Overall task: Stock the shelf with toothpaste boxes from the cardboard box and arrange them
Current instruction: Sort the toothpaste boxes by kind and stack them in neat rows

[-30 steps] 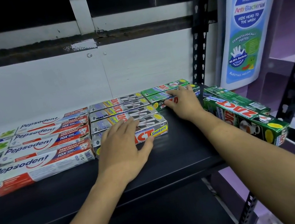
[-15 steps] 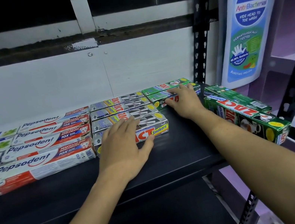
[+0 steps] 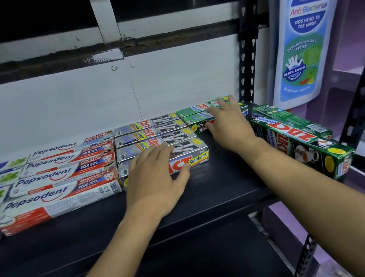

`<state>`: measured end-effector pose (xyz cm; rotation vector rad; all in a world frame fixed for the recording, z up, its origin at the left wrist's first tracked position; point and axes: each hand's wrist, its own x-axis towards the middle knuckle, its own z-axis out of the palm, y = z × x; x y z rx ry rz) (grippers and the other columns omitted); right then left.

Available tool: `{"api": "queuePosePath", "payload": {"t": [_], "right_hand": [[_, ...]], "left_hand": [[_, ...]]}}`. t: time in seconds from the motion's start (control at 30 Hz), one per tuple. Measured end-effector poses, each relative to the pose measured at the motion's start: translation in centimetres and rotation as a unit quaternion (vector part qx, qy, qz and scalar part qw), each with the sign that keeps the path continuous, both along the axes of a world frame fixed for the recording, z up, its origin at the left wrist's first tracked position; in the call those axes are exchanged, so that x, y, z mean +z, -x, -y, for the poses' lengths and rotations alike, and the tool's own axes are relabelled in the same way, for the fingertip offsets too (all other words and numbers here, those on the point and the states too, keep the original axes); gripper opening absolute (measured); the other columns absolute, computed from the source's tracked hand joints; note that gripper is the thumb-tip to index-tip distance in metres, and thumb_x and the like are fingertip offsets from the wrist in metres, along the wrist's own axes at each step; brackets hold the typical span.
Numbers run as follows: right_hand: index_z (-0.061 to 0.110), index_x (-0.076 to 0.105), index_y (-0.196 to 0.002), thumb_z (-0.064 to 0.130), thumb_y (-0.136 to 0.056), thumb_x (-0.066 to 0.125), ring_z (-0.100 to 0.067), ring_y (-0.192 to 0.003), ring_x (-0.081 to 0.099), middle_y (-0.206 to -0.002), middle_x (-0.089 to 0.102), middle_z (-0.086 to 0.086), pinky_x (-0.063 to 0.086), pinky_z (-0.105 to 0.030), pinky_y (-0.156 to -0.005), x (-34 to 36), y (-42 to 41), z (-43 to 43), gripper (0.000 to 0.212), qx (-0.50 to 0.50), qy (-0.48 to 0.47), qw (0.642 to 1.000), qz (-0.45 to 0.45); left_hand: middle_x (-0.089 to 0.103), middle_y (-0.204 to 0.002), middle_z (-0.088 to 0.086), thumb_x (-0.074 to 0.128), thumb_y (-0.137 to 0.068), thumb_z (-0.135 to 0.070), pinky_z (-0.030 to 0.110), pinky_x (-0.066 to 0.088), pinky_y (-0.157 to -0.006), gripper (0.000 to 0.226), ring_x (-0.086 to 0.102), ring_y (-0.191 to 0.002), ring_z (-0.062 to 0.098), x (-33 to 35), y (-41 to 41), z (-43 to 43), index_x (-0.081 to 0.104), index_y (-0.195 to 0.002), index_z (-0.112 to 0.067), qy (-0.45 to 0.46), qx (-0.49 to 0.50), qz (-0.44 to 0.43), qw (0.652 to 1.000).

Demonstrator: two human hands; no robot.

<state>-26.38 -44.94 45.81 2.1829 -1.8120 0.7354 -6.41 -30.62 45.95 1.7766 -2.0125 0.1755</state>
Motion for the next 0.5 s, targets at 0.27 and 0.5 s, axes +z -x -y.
{"api": "queuePosePath", "payload": {"t": [0.27, 0.5], "right_hand": [[0.014, 0.057, -0.130, 0.026, -0.090, 0.060, -0.040, -0.135, 0.032, -0.138, 0.053, -0.011, 0.032, -0.048, -0.111, 2.2, 2.2, -9.1, 0.042, -0.018, 0.027, 0.999, -0.014], [0.015, 0.068, -0.114, 0.024, -0.082, 0.068, -0.037, -0.100, 0.057, -0.112, 0.070, -0.004, 0.045, -0.042, -0.091, 1.9, 8.3, -18.4, 0.033, -0.108, 0.124, 0.986, 0.038]], "left_hand": [[0.040, -0.153, -0.009, 0.044, -0.093, -0.062, 0.038, 0.021, -0.118, 0.062, 0.032, -0.142, 0.015, -0.1, -0.1, 0.0, 0.043, -0.145, -0.029, 0.004, -0.005, 0.009, 1.000], [0.037, -0.155, -0.007, 0.044, -0.093, -0.063, 0.039, 0.019, -0.118, 0.064, 0.029, -0.144, 0.016, -0.3, -0.2, 0.2, 0.042, -0.146, -0.028, 0.003, -0.011, 0.014, 1.000]]}}
